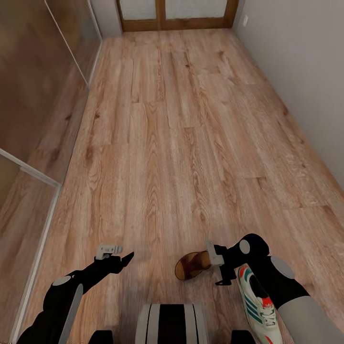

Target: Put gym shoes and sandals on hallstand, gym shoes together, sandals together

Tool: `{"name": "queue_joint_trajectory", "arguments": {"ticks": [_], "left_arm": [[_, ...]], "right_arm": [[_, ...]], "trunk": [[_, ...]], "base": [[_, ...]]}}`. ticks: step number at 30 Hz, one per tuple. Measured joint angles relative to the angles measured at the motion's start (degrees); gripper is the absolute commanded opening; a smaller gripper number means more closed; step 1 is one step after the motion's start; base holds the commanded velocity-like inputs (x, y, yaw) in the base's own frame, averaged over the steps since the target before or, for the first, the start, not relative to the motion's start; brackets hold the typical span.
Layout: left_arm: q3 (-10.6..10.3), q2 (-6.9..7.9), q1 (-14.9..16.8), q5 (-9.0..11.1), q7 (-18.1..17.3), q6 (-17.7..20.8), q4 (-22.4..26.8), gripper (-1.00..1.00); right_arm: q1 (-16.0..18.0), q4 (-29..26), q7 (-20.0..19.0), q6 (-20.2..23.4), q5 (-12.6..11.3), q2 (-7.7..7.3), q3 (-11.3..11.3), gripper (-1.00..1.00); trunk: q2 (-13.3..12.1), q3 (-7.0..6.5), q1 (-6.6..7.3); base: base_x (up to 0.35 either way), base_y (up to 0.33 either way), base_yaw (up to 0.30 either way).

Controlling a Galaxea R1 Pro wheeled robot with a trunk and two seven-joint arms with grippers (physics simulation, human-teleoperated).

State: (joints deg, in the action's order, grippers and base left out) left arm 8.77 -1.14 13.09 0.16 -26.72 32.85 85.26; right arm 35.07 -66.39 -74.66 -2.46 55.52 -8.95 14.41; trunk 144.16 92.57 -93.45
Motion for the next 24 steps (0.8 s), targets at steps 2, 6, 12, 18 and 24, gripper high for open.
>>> {"name": "queue_joint_trajectory", "arguments": {"ticks": [2, 6, 12, 18, 24], "left_arm": [[0.0, 0.0, 0.0, 0.0, 0.0, 0.0, 0.0, 1.0], [0.0, 0.0, -0.1, 0.0, 0.0, 0.0, 0.0, 1.0], [0.0, 0.0, -0.1, 0.0, 0.0, 0.0, 0.0, 1.0], [-0.1, 0.0, -0.1, 0.0, 0.0, 0.0, 0.0, 1.0], [-0.1, 0.0, -0.1, 0.0, 0.0, 0.0, 0.0, 1.0]], "right_arm": [[0.0, 0.0, 0.0, 0.0, 0.0, -0.01, 0.0, 1.0], [0.0, 0.0, -0.1, 0.0, 0.0, 0.01, -0.1, 1.0], [0.0, 0.0, -0.1, 0.0, 0.0, -0.06, -0.2, 1.0], [0.0, 0.0, -0.1, 0.0, 0.6, -0.1, -0.2, 1.0], [0.0, -0.1, -0.1, 0.0, 2.8, -0.12, -0.2, 1.0]], "trunk": [[0.0, 0.44, -0.05], [0.0, 0.67, -0.08], [0.0, 0.67, -0.08], [0.1, 1.33, -0.15], [0.1, 2.0, -0.23]], "base": [[0.0, 0.0, 0.0], [0.0, 0.0, 0.0], [0.0, 0.0, 0.0], [0.0, 0.0, 0.0], [0.0, 0.0, 0.0]]}}
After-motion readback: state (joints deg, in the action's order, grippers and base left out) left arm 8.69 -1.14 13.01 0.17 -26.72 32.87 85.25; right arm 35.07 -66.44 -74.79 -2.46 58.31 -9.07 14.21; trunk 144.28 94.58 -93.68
